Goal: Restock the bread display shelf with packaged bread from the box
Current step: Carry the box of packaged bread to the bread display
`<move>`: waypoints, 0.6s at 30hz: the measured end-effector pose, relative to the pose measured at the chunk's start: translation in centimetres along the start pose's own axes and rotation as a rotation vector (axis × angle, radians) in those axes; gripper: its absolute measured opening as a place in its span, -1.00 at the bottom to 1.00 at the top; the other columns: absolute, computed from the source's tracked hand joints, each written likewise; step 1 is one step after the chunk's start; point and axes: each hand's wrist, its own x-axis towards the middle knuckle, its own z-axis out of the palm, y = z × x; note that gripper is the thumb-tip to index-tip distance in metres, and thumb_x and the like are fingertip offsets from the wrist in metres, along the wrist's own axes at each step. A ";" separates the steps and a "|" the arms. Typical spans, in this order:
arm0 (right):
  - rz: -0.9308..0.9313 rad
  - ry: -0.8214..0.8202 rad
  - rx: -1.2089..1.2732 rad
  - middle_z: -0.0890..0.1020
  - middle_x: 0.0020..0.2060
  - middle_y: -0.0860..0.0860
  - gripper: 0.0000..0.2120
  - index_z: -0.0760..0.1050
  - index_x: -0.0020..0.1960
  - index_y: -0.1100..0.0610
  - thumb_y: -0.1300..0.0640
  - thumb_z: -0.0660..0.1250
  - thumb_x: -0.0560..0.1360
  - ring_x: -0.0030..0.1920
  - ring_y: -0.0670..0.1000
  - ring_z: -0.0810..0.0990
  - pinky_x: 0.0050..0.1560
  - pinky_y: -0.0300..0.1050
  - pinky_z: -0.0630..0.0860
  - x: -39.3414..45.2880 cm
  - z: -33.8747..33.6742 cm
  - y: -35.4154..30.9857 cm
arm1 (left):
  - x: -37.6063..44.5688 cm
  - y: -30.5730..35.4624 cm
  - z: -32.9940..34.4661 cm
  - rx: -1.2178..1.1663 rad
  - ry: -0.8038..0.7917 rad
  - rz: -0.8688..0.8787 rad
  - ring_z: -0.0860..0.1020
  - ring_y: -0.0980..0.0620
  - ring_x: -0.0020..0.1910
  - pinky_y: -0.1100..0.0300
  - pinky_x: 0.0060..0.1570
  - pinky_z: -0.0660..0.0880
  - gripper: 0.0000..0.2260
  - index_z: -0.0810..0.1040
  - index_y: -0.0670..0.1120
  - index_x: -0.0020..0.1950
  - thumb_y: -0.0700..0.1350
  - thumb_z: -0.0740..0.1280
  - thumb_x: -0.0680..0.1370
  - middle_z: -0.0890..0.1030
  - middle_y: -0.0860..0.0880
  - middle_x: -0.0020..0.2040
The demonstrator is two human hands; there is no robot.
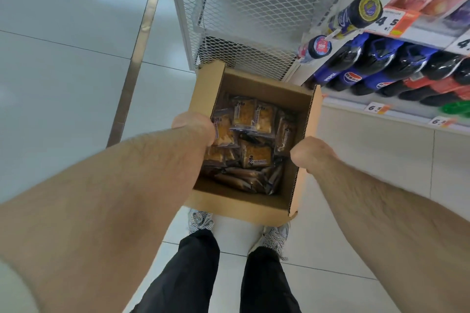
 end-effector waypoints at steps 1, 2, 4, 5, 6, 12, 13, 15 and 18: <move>-0.010 0.004 -0.007 0.47 -0.24 0.07 -0.89 0.44 -0.03 0.15 0.12 0.24 0.62 -0.03 0.09 0.60 0.07 -0.03 0.62 -0.7 0.0 -0.1 | -0.8 -0.8 0.1 0.020 -0.004 0.008 0.50 -0.05 -0.14 0.15 -0.12 0.48 -0.95 0.48 -0.08 -0.06 -0.14 0.27 0.59 0.48 -0.06 -0.21; -0.027 0.013 -0.019 0.47 -0.24 0.07 -0.89 0.44 -0.04 0.15 0.11 0.23 0.62 -0.03 0.09 0.59 0.06 -0.04 0.61 -1.4 -0.1 -0.2 | -1.6 -1.6 0.2 0.036 -0.009 0.017 0.51 -0.04 -0.14 0.15 -0.11 0.49 -0.95 0.49 -0.07 -0.05 -0.15 0.26 0.59 0.50 -0.05 -0.19; -0.065 0.034 -0.050 0.49 -0.19 0.07 -0.90 0.42 -0.03 0.14 0.12 0.23 0.61 -0.03 0.09 0.57 0.04 -0.04 0.60 -2.9 -0.7 -0.7 | -3.5 -3.1 0.4 0.036 -0.013 0.013 0.51 -0.04 -0.11 0.15 -0.09 0.48 -0.90 0.54 -0.04 0.01 -0.15 0.23 0.59 0.51 -0.04 -0.13; -0.081 0.039 -0.065 0.50 -0.15 0.08 -0.91 0.43 -0.02 0.15 0.13 0.23 0.61 -0.02 0.10 0.57 0.05 -0.04 0.60 -3.7 -1.1 -0.9 | -4.6 -4.0 0.5 0.022 -0.011 -0.004 0.50 -0.04 -0.10 0.15 -0.10 0.47 -0.86 0.57 -0.05 0.06 -0.13 0.23 0.60 0.51 -0.04 -0.11; -0.105 0.042 -0.084 0.51 -0.14 0.08 -0.92 0.44 -0.01 0.15 0.14 0.23 0.60 -0.02 0.10 0.58 0.06 -0.03 0.60 -4.6 -1.5 -1.1 | -5.7 -5.0 0.7 -0.007 -0.010 -0.033 0.49 -0.04 -0.10 0.16 -0.11 0.44 -0.83 0.58 -0.06 0.12 -0.12 0.23 0.60 0.51 -0.05 -0.09; -0.280 0.068 -0.250 0.54 -0.05 0.13 -0.83 0.48 0.11 0.20 0.15 0.22 0.59 0.09 0.16 0.59 0.12 -0.01 0.58 -10.8 -2.0 -3.3 | -15.1 -11.1 3.6 -0.255 -0.025 -0.229 0.58 -0.08 -0.01 0.15 -0.08 0.46 -0.79 0.59 -0.11 0.15 -0.15 0.24 0.56 0.59 -0.09 0.00; -0.311 0.060 -0.273 0.54 -0.05 0.14 -0.82 0.49 0.12 0.22 0.15 0.21 0.58 0.10 0.17 0.59 0.08 -0.03 0.57 -11.8 -1.8 -4.1 | -16.7 -12.0 4.3 -0.289 -0.017 -0.254 0.58 -0.08 0.00 0.14 -0.07 0.47 -0.79 0.59 -0.12 0.13 -0.16 0.23 0.56 0.60 -0.09 0.01; -0.382 0.023 -0.321 0.52 -0.12 0.13 -0.80 0.51 0.12 0.27 0.20 0.23 0.57 0.10 0.20 0.60 -0.01 -0.04 0.54 -14.2 -1.4 -5.9 | -19.8 -13.7 5.7 -0.356 -0.014 -0.309 0.59 -0.09 0.06 0.12 -0.02 0.49 -0.80 0.58 -0.12 0.11 -0.18 0.21 0.56 0.61 -0.09 0.05; -0.483 -0.038 -0.287 0.52 -0.08 0.17 -0.70 0.55 0.17 0.30 0.24 0.28 0.46 0.06 0.24 0.60 0.14 0.11 0.58 -17.2 0.0 -8.5 | -24.5 -17.0 8.0 -0.457 -0.026 -0.418 0.59 -0.08 0.05 0.12 0.00 0.51 -0.86 0.57 -0.09 0.06 -0.16 0.27 0.54 0.60 -0.08 0.01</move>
